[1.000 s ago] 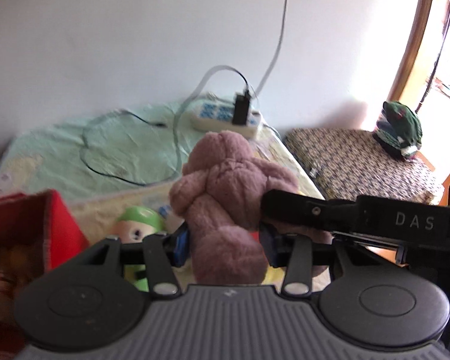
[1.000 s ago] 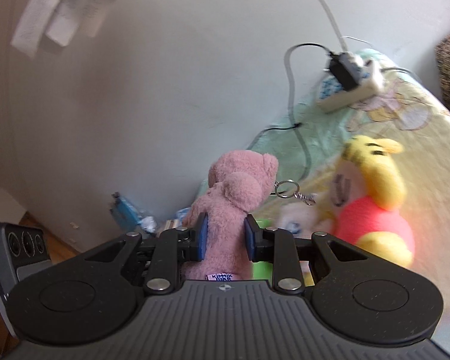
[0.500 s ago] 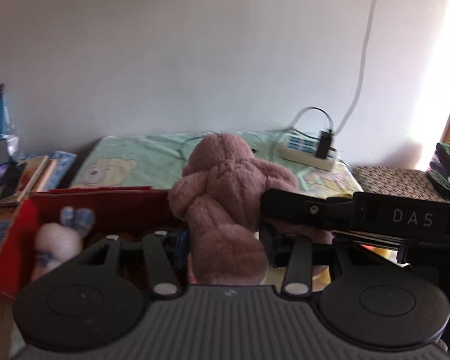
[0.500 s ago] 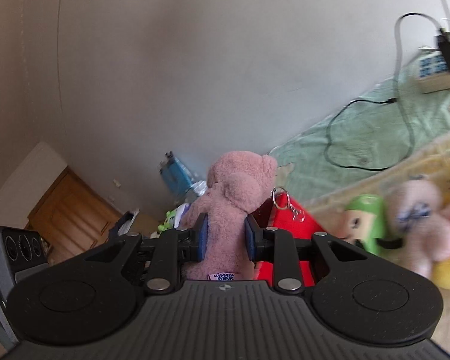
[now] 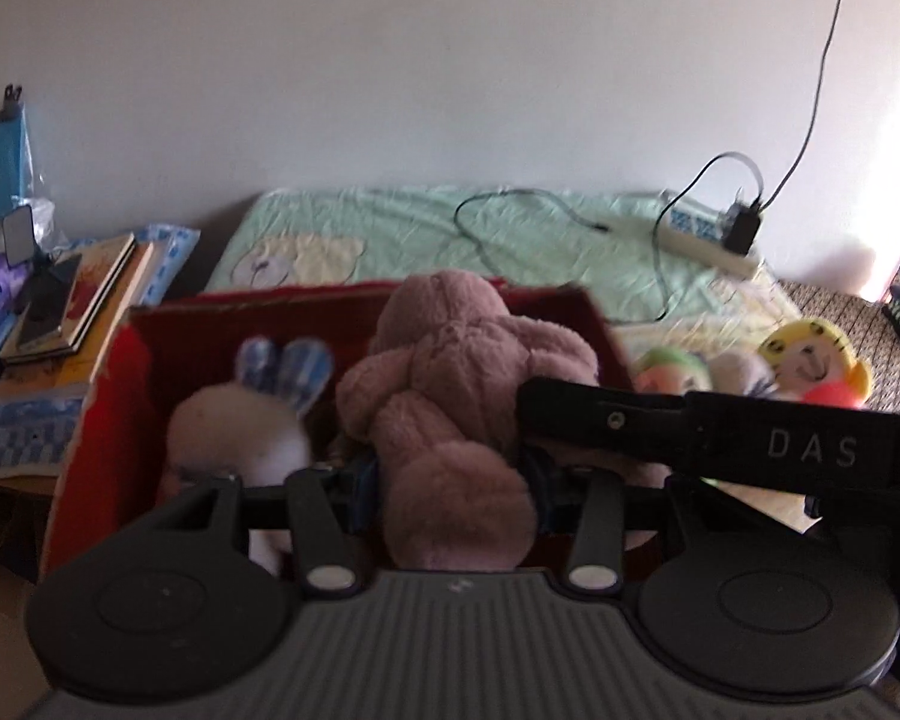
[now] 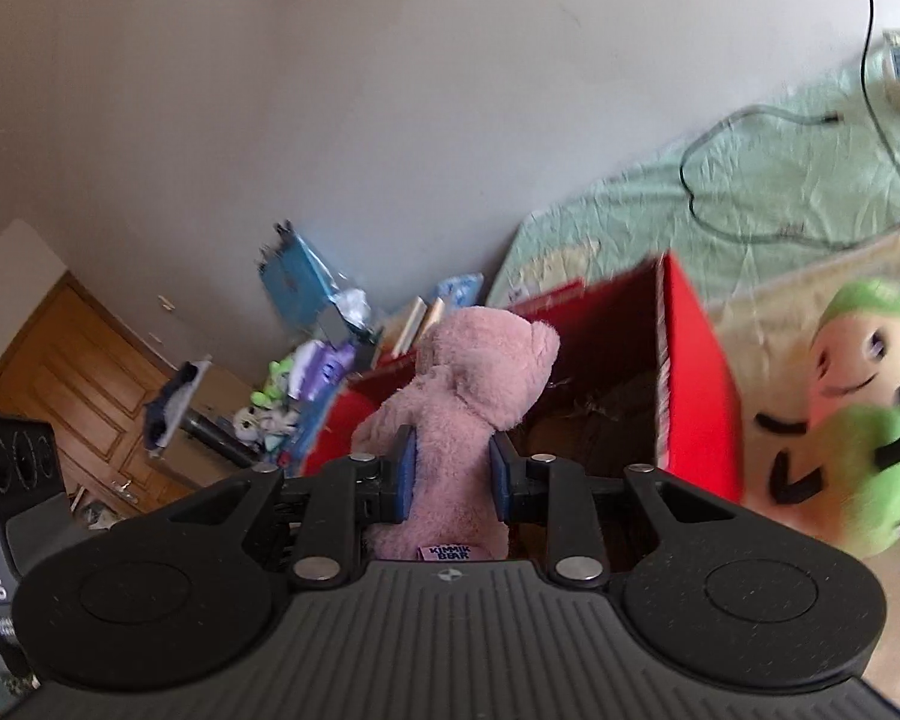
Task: Organize objects
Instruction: 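Carry the pink teddy bear into the red box and release it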
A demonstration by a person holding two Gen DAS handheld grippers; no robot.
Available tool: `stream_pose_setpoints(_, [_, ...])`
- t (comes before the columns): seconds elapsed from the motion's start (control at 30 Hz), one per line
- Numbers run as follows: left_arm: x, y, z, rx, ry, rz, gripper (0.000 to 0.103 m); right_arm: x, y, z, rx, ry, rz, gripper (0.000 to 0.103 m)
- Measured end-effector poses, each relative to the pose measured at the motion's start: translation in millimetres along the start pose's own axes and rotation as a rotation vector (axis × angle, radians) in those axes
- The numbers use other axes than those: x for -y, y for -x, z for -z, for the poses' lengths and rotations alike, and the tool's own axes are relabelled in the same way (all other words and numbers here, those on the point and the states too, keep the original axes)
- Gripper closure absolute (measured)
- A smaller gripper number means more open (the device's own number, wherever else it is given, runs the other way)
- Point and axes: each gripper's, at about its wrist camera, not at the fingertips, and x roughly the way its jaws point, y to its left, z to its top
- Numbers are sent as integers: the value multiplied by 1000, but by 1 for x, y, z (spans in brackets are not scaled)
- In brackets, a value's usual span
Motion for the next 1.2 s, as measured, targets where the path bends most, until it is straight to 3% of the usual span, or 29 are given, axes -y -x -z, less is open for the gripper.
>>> stream_pose_setpoints(0.57, [-81, -26, 24, -106, -14, -47, 57, -37, -86, 22, -184, 66, 139, 76])
stream_pose_setpoints(0.73, [-81, -28, 23, -120, -25, -37, 56, -33, -88, 21, -210, 41, 159, 73])
stream_pose_setpoints(0.87, [-70, -28, 25, -120, -69, -59, 51, -34, -82, 21, -218, 58, 187, 70])
stream_pose_setpoints(1.0, [-72, -23, 21, -124, -63, -48, 33, -34, -74, 20, -209, 58, 189, 58])
stream_pose_setpoints(1.2, [-69, -16, 16, -127, -69, -72, 28, -30, -66, 19, -190, 21, 170, 58])
